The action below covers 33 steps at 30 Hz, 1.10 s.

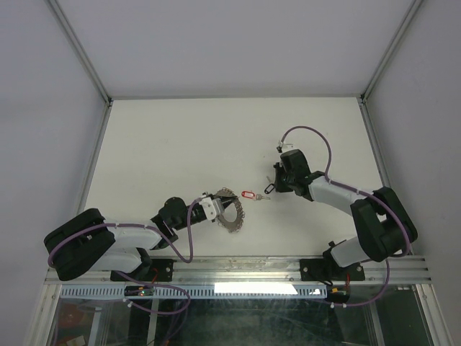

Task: Put the keys on the keyring
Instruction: Pick up the key from the center of the board.

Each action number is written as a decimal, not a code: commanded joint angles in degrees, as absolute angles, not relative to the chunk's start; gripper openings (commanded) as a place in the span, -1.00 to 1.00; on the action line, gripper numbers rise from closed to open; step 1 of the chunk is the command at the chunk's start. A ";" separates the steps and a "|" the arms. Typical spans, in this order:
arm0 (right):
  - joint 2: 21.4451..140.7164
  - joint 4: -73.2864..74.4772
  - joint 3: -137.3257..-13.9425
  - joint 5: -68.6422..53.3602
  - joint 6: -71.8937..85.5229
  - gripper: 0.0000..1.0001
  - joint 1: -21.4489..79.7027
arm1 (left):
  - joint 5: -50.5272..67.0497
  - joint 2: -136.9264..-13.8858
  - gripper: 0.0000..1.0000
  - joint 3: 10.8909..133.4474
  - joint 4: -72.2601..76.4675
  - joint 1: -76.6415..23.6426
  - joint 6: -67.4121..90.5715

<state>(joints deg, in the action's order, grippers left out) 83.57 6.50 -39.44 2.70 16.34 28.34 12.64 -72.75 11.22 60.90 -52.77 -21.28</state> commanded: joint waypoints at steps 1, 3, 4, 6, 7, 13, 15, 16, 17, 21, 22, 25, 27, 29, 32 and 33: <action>83.71 3.98 -40.51 2.64 15.49 -0.84 28.13 | 14.41 -72.84 -1.00 12.48 63.37 -52.30 -21.88; 83.97 3.92 -40.56 2.60 15.50 -0.72 28.14 | 14.42 -72.78 -1.00 12.48 63.29 -52.29 -21.88; 84.08 3.87 -40.52 2.56 15.46 -0.70 28.16 | 14.41 -72.77 -1.00 12.48 63.28 -52.34 -21.86; 84.35 3.70 -40.51 2.55 15.39 -0.70 28.13 | 14.44 -72.64 -1.00 12.48 63.22 -52.30 -21.88; 84.49 3.63 -40.56 2.55 15.38 -0.70 28.15 | 14.42 -72.64 -1.00 12.48 63.11 -52.30 -21.95; 84.31 3.14 -40.51 2.37 15.11 -1.00 28.13 | 14.41 -72.68 -1.00 12.48 63.11 -52.30 -21.93; 83.36 3.74 -40.53 2.47 14.22 -1.00 28.20 | 14.41 -72.69 -1.00 12.47 63.11 -52.29 -21.96; 82.66 4.31 -40.52 2.35 13.53 -1.00 28.18 | 14.41 -72.64 -1.00 12.48 63.11 -52.29 -21.97; 81.66 5.02 -40.62 2.05 12.65 -1.00 28.13 | 14.41 -72.68 -1.00 12.52 63.11 -52.29 -21.91; 76.13 8.32 -41.62 -0.88 9.42 -1.00 28.29 | 14.33 -72.69 -1.00 12.81 63.12 -52.30 -22.04; 74.98 9.97 -42.25 -1.57 8.70 -1.00 28.26 | 14.33 -72.62 -1.00 12.85 63.11 -52.35 -21.99; 71.31 14.33 -44.11 -4.74 5.51 -1.00 28.53 | 14.29 -72.47 -1.00 13.07 63.20 -52.30 -21.97; 68.34 16.51 -45.05 -6.59 2.99 -1.00 28.92 | 14.59 -72.10 -1.00 13.26 62.80 -52.33 -21.89; 65.55 18.04 -45.93 -8.41 0.14 -1.00 29.72 | 15.25 -71.84 -1.00 13.29 62.79 -52.30 -21.90; 62.19 18.71 -47.10 -6.36 -1.68 -1.00 33.39 | 16.22 -71.72 -1.00 13.34 63.17 -52.21 -22.12; 61.35 18.38 -47.33 -4.93 -1.73 -1.00 34.94 | 16.76 -71.72 -1.00 13.35 63.23 -52.22 -22.20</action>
<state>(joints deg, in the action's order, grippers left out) 65.63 17.58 -43.86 -5.19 2.90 30.52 13.87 -72.75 11.31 60.84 -52.77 -21.67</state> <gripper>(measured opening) 0.005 0.006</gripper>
